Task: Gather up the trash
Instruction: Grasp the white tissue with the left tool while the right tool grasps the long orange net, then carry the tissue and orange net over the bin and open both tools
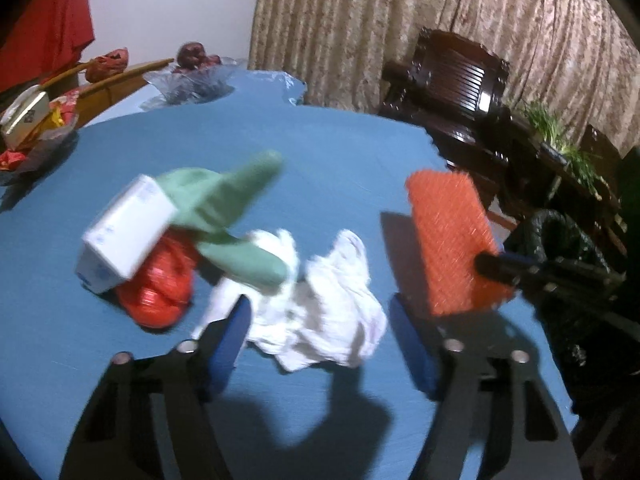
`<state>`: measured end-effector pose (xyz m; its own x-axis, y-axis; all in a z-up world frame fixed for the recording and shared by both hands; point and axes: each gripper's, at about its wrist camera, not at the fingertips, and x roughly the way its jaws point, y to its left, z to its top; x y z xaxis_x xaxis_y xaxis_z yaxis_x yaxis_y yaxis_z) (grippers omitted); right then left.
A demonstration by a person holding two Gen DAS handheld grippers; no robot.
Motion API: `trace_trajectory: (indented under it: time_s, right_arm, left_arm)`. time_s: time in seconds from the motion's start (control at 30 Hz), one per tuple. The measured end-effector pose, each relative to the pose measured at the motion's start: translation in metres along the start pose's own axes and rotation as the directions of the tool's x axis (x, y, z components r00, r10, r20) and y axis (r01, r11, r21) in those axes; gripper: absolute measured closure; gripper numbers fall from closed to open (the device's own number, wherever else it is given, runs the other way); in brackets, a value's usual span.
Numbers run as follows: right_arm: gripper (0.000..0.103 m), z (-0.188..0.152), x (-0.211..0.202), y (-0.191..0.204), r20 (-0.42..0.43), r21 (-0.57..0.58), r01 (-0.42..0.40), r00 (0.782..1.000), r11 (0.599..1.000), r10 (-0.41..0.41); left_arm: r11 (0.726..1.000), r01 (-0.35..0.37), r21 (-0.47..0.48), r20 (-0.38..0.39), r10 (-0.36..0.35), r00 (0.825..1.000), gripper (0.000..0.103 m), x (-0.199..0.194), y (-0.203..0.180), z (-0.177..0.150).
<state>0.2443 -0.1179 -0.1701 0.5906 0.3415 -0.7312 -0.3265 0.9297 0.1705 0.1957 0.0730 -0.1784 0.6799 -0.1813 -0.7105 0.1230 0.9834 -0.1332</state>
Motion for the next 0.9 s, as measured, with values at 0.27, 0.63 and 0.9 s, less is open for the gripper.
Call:
trace_trajectory:
  time_s: [0.27,0.63,0.9]
  right_arm:
    - [0.093,-0.005,-0.017,-0.015,0.017,0.012,0.019,1.0,1.0,-0.019]
    - [0.093,0.0,-0.066,-0.022,0.111,0.013,0.027,0.993,1.0,-0.028]
    - [0.093,-0.008,-0.122,-0.052,0.168,0.051,0.091,0.981,0.995,-0.098]
  left_arm:
    - [0.999,-0.025,0.035,-0.048,0.027,0.999,0.086,0.021,-0.021,-0.005]
    - [0.997,-0.003,0.072,0.08,-0.003,0.997,0.089,-0.036,-0.044,0.003]
    - [0.989,0.076,0.123,0.119,-0.091,0.989,0.089,-0.056,-0.089,0.021]
